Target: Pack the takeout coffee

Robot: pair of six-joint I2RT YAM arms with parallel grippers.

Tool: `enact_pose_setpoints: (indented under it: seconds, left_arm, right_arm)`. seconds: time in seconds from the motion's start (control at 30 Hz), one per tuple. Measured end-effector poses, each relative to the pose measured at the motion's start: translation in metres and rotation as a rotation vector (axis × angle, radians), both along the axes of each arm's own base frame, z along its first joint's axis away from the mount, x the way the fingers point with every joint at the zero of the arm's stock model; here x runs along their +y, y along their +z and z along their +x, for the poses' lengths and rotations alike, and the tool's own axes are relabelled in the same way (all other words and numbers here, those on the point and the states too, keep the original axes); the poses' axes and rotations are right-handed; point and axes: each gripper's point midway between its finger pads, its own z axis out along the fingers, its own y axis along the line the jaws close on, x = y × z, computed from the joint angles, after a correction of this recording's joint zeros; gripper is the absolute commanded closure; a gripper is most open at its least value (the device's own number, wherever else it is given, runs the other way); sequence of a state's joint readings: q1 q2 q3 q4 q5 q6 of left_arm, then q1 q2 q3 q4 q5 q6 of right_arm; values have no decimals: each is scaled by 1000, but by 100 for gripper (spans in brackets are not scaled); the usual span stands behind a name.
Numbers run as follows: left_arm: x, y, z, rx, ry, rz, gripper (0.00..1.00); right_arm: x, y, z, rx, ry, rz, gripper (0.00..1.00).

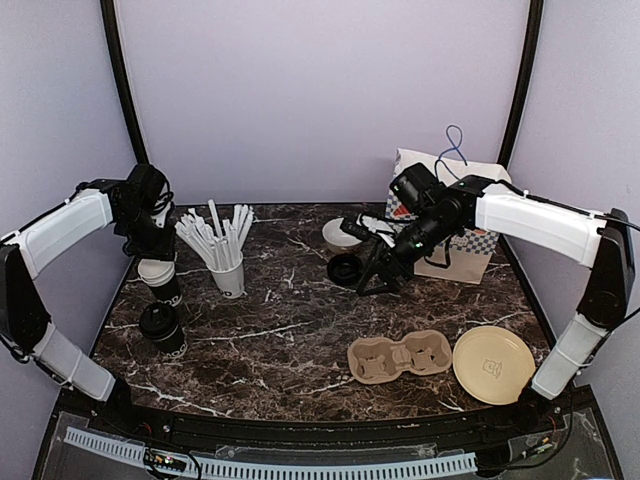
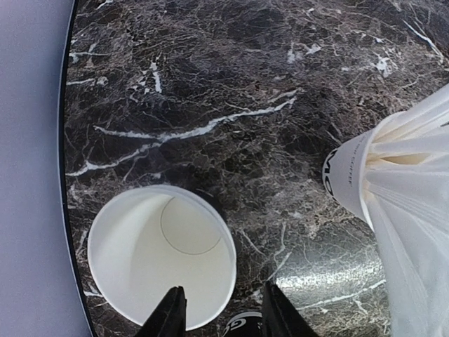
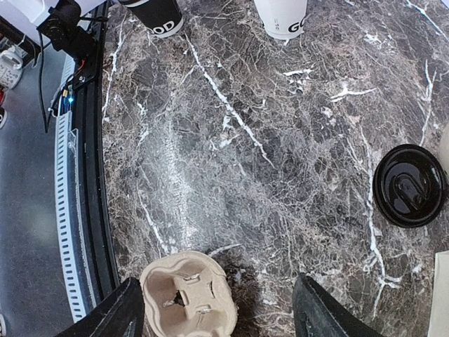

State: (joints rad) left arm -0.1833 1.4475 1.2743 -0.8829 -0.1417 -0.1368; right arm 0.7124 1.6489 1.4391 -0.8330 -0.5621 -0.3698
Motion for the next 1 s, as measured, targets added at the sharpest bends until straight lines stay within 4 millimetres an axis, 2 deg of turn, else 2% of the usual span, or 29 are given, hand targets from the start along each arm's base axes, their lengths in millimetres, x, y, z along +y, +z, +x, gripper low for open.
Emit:
enact_pose_setpoints:
  seconds: [0.33,0.5,0.7,0.8,1.0]
  left_arm:
    - [6,-25,10,32,2,-20,66]
    - [5,-34,8,55,-3,-27,80]
    - [6,-35,9,58,-5,-23,91]
    - [7,-35,8,58,-5,-20,100]
    - [6,-30,5,55,-10,-25,100]
  right_arm:
    - [-1,-3,0,0,-3,-7,28]
    - [-1,-3,0,-1,-3,-7,28]
    - [-1,-3,0,-1,-3,-7,28]
    - [-1,-3,0,0,-3,-7,28]
    - [-1,-4,0,2,-2,-8,28]
